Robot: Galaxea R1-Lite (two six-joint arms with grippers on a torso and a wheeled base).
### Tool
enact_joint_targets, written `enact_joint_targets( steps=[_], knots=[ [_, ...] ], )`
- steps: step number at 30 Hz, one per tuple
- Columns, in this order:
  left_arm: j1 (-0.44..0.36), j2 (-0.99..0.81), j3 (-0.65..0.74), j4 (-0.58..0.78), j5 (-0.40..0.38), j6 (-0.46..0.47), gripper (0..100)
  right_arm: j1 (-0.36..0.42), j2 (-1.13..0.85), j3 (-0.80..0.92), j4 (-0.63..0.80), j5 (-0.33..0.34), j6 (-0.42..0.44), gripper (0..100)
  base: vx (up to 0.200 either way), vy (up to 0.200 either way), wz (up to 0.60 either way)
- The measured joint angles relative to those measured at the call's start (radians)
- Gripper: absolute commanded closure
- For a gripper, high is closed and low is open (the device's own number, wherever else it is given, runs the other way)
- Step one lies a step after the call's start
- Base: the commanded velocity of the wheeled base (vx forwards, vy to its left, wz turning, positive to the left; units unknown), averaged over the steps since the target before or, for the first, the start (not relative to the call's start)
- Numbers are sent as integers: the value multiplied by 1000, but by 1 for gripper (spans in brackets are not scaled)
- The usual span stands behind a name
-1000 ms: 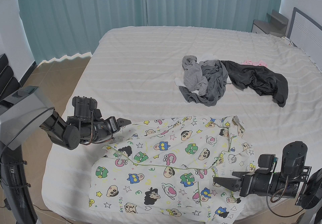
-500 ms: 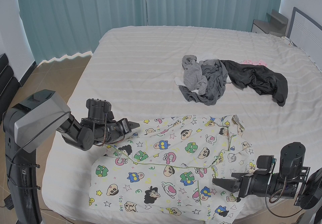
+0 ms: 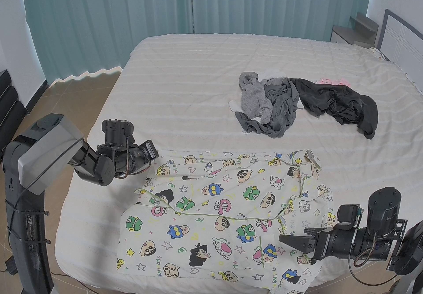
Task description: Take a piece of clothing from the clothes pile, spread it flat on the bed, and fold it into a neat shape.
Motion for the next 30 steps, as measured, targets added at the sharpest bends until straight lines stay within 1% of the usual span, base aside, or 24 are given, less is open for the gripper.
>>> enact_joint_targets(
  steps=[5,9,13,18,22,23,30],
  knots=[
    [18,-4,-53,0,22,0,100,0,2,1,0,0,0,0,0,0,0],
    [24,-2,-123,7,48,0,100,0,5,1,-1,0,0,0,0,0,0],
    [26,1,-199,91,63,1,100,0,9,1,-1,0,0,0,0,0,0],
    [26,-1,-227,213,54,5,100,0,13,1,-1,0,0,0,0,0,0],
    [22,-1,-232,232,49,6,100,0,15,1,-1,0,0,0,0,0,0],
    [21,-1,-232,233,49,6,0,0,15,1,-1,0,0,0,0,0,0],
    [14,5,-232,238,47,2,0,0,18,1,0,0,-1,0,0,0,0]
  ],
)
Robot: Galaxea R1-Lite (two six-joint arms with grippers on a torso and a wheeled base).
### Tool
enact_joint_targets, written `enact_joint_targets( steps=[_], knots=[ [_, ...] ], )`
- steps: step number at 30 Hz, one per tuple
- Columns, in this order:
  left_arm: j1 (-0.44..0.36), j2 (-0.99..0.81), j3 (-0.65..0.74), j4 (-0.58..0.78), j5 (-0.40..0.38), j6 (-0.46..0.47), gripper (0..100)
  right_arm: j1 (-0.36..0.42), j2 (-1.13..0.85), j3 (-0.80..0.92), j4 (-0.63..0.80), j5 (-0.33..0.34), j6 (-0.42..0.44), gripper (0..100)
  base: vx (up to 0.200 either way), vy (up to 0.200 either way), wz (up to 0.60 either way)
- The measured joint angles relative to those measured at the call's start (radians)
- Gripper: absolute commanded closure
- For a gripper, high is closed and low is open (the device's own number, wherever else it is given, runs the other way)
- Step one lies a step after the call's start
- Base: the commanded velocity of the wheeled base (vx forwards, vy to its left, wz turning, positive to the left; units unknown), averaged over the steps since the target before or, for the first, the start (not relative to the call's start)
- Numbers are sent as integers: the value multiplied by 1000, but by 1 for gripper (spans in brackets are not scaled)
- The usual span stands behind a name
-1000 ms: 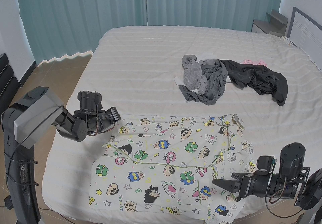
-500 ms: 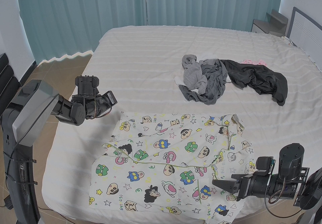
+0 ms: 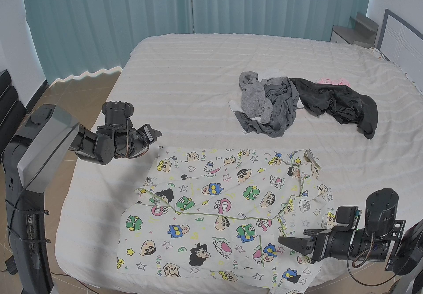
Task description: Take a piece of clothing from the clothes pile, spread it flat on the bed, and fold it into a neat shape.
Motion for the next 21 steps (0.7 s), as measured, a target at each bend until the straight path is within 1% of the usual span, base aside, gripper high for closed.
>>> enact_joint_targets(
  steps=[5,13,21],
  knots=[
    [-8,14,1,2,-4,-2,0,0,6,1,0,0,0,0,0,0,0],
    [-26,39,14,2,-64,-2,0,0,15,1,0,0,0,0,0,0,0],
    [-52,80,5,-3,-74,-2,0,0,20,1,0,0,0,0,0,0,0]
  ],
)
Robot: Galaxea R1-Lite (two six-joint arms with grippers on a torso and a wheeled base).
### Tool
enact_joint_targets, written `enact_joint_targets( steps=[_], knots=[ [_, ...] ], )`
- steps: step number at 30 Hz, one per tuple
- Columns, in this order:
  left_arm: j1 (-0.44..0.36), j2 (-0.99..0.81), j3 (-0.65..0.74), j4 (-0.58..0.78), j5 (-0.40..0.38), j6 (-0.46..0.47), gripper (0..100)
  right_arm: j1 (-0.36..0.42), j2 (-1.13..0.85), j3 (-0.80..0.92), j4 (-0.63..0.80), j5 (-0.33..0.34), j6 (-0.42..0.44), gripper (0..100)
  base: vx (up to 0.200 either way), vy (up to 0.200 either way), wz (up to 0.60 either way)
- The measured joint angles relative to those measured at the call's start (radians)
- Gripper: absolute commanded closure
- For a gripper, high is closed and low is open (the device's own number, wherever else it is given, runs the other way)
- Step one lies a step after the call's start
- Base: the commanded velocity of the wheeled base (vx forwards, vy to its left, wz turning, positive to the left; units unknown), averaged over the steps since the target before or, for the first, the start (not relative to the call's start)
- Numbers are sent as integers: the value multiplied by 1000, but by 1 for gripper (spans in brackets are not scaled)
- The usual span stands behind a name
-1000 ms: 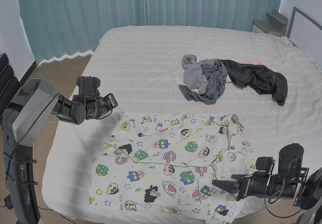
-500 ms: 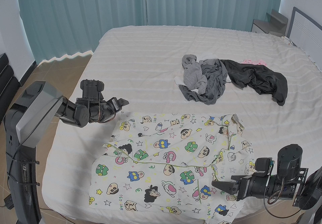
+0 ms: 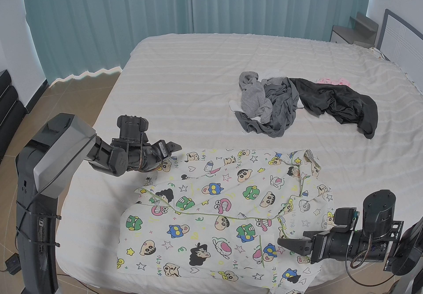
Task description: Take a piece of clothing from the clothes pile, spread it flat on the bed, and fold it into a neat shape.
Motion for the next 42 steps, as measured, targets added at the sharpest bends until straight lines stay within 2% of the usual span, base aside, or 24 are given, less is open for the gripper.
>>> enact_joint_targets(
  steps=[1,2,9,18,26,35,42],
  knots=[
    [-2,6,-7,0,0,-1,0,0,1,0,0,0,0,0,0,0,0],
    [-5,11,-13,-1,0,-1,100,0,2,0,0,0,0,0,0,0,0],
    [-7,37,-41,1,7,-2,100,0,19,0,-5,0,0,0,0,0,0],
    [31,26,-51,7,9,-2,100,-2,26,-1,-7,0,1,0,0,0,0],
    [50,19,-130,7,12,-7,100,-3,32,-1,-7,0,1,0,0,0,0],
    [55,64,-293,56,43,-15,100,-3,47,-1,-7,0,0,0,0,0,0],
    [56,146,-495,198,104,-16,100,-3,52,-1,-11,-21,-1,0,0,0,0]
  ],
)
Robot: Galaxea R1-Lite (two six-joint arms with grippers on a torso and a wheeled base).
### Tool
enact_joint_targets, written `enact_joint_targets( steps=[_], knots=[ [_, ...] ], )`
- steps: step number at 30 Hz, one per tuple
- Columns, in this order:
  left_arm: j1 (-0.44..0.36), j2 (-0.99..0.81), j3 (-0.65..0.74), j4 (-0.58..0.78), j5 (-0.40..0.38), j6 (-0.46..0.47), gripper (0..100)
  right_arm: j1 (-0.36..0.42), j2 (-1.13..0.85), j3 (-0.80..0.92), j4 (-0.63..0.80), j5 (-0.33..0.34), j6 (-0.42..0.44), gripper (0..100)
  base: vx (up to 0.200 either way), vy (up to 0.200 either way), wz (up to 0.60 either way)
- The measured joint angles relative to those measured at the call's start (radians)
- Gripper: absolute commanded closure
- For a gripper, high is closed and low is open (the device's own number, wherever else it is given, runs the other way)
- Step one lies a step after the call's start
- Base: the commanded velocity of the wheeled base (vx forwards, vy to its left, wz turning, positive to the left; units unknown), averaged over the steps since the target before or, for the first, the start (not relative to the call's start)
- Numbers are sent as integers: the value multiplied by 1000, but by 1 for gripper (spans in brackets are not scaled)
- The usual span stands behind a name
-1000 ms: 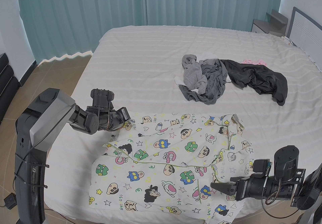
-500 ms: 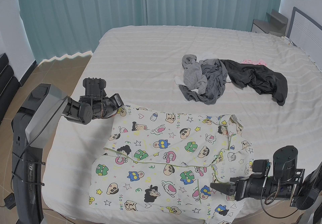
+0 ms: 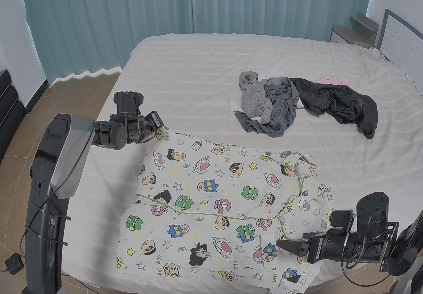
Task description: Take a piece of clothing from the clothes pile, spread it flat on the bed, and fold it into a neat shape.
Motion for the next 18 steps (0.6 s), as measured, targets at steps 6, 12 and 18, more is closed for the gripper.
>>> enact_joint_targets(
  steps=[6,12,18],
  knots=[
    [0,88,-44,64,49,0,100,1,2,0,-8,-18,-13,0,0,0,0],
    [-1,155,-54,129,106,-53,0,1,-3,-1,-11,-23,-14,0,0,0,0],
    [9,138,-53,207,89,-173,0,-4,-13,-2,-11,-37,-15,0,0,0,0]
  ],
)
